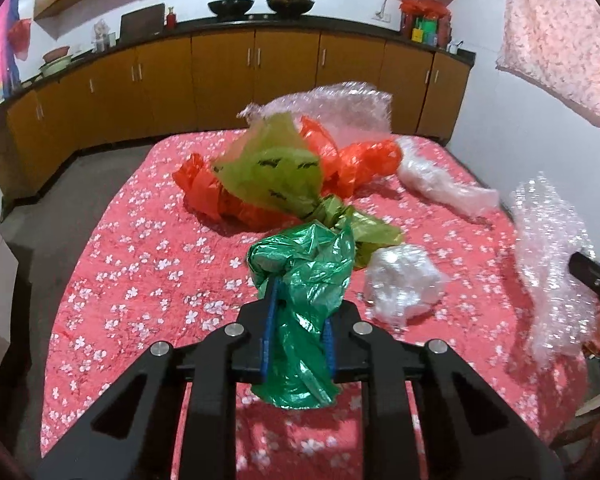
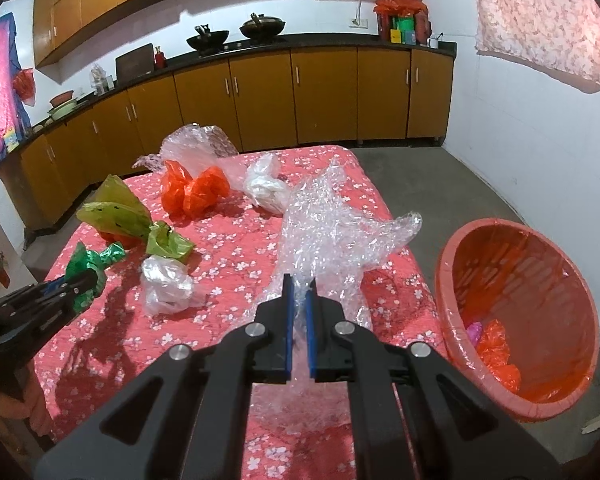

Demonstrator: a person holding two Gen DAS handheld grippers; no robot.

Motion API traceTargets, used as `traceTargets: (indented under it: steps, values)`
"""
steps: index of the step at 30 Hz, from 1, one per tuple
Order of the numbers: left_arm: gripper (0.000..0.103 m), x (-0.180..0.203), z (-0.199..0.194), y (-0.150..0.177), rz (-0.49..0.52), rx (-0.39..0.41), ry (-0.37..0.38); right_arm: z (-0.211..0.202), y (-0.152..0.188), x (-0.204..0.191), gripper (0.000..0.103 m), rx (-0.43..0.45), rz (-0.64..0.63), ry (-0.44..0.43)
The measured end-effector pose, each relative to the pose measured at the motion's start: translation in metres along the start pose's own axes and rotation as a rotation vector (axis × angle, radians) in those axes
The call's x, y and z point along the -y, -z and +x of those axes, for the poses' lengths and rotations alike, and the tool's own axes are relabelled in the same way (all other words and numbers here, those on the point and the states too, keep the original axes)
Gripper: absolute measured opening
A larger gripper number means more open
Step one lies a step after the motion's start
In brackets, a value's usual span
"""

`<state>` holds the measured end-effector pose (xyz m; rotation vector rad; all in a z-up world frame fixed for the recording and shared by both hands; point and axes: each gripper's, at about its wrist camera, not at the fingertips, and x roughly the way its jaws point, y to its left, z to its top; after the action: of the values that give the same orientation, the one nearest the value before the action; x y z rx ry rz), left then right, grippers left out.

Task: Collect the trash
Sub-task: 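Carry the green bag and bubble wrap over the orange basket and open both tools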

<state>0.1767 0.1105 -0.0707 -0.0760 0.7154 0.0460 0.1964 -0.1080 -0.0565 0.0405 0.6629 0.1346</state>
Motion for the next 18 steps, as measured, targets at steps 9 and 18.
traceTargets:
  steps: [9,18]
  values:
    - [0.019,0.023,-0.035,-0.008,0.050,0.072,0.044,-0.017,-0.002,0.004,0.007,0.026,0.009,-0.011]
    - [0.019,0.046,-0.055,-0.017,0.090,0.118,0.086,-0.035,-0.003,0.015,0.007,0.057,0.026,-0.003]
